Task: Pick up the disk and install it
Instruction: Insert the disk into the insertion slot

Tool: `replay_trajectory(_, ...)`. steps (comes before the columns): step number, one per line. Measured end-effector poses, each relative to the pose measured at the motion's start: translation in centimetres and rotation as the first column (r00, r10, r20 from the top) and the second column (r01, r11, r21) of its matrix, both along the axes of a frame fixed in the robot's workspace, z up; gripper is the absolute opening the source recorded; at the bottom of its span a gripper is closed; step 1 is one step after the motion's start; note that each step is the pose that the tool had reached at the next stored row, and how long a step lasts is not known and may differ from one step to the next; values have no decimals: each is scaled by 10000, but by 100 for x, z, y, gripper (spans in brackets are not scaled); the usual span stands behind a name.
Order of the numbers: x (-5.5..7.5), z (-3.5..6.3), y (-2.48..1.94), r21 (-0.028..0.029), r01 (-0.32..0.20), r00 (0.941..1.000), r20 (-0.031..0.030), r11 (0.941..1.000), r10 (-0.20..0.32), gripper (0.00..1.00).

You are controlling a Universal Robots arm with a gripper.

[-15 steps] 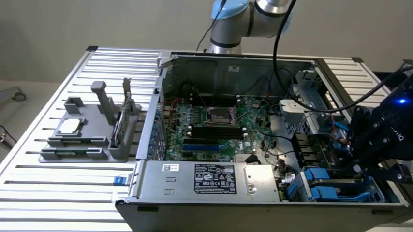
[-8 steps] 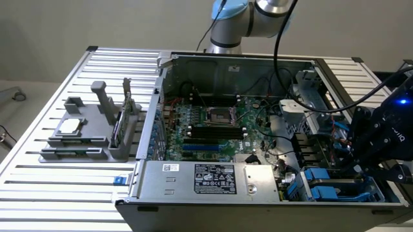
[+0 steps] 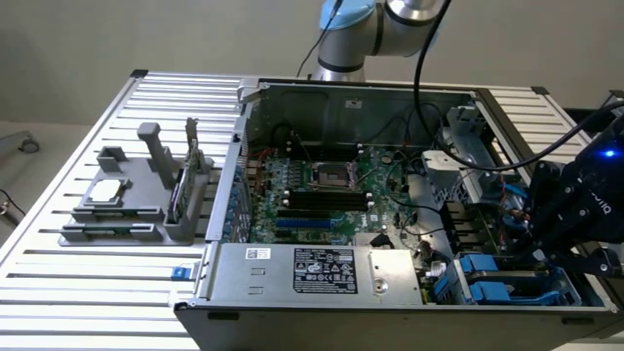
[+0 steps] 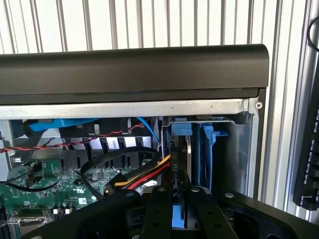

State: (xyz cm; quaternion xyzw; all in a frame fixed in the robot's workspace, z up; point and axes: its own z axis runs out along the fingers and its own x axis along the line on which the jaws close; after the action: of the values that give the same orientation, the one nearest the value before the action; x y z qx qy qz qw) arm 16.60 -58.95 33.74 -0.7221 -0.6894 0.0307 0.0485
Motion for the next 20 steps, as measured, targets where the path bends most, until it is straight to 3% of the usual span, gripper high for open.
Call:
replay_trajectory(4,22,0,0,1,14,10000,-94,10000,-14,17)
replay_trajectory(9,62,0,0,-1,20,9997,-258,10000,-20,17)
replay_trajectory(15,86,0,0,-1,38,9978,-659,10000,-38,17)
replay_trajectory(20,151,0,0,-3,39,9962,-871,10000,-39,17)
